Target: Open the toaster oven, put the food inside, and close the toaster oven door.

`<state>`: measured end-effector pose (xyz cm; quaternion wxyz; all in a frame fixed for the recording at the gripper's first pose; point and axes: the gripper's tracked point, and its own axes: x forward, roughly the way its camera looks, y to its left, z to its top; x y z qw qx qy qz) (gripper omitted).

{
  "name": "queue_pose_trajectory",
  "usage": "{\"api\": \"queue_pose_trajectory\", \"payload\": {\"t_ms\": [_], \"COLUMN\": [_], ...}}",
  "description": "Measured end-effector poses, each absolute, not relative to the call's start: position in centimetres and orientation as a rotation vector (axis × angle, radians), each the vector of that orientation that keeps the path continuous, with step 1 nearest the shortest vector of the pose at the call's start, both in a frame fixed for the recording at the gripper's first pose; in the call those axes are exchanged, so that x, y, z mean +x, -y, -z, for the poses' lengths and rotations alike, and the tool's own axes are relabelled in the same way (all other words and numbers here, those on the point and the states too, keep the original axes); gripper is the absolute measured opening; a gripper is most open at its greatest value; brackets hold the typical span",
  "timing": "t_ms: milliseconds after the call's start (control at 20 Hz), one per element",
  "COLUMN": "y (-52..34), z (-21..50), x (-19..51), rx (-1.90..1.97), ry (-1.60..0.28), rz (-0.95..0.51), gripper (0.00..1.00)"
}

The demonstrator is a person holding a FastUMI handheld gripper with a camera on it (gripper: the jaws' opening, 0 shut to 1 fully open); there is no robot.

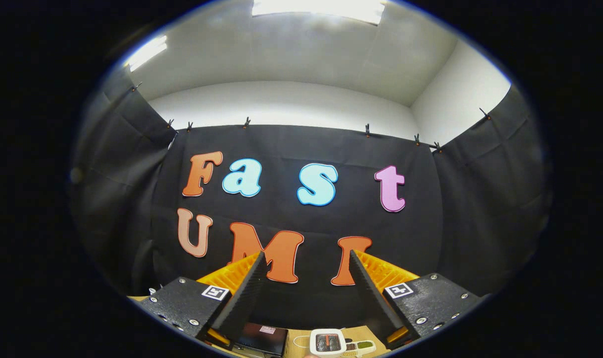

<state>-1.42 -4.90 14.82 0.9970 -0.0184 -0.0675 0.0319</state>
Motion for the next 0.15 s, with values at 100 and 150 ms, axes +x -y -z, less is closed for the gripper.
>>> {"api": "queue_pose_trajectory", "payload": {"t_ms": [100, 150], "y": [4.96, 4.92], "z": [-14.59, -14.41], "x": [-1.30, -1.22], "rx": [-0.043, -0.043], "ry": [0.130, 0.123], "rz": [-0.065, -0.066], "gripper": [0.98, 0.98]}}
